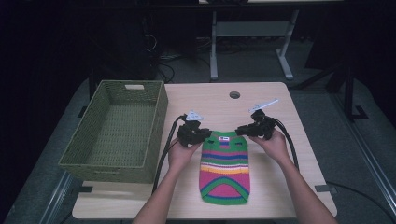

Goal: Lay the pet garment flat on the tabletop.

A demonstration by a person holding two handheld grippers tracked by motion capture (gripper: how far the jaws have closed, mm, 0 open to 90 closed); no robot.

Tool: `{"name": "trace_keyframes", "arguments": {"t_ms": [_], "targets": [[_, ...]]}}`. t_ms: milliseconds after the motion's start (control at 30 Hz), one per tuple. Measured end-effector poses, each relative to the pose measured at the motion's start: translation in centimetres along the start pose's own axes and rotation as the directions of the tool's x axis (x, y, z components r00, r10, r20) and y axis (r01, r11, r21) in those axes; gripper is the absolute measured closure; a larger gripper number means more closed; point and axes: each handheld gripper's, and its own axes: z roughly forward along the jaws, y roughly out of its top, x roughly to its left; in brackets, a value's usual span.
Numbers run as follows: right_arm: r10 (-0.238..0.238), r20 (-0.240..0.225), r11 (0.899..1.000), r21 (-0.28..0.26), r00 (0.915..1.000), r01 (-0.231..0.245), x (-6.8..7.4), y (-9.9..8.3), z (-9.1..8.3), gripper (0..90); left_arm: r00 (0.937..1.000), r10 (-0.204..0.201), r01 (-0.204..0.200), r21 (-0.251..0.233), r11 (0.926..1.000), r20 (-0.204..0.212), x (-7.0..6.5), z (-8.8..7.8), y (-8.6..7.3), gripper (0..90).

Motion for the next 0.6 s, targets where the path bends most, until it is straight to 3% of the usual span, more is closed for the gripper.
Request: {"name": "trace_keyframes", "arguments": {"t_ms": [133, 400, 467, 600], "targets": [[-0.009, -0.002, 1.0, 0.009, 1.0, 0.009, 0.3, -0.1, -0.3, 68.0, 0.9999, 0.002, -0.002, 0.016, 0.9999, 0.011, -0.2, 0.0, -0.2, 75.8], [-0.024, -0.015, 0.999, 0.022, 0.9996, 0.025, 1.1, -0.9, -1.3, 55.1, 0.9981, 0.046, -0.048, 0.049, 0.9976, 0.041, -1.6, -0.2, -0.7, 64.9], [-0.042, -0.007, 0.998, 0.049, 0.9991, 0.042, 1.5, -1.4, -1.4, 53.8, 0.9968, 0.068, -0.07, 0.059, 0.9957, 0.041, -2.0, -0.4, -1.0, 63.4], [-0.048, -0.025, 0.998, 0.044, 0.9985, 0.049, 2.2, -2.2, -1.8, 52.9, 0.9947, 0.085, -0.09, 0.076, 0.9931, 0.057, -2.6, -0.6, -1.6, 62.9]]}}
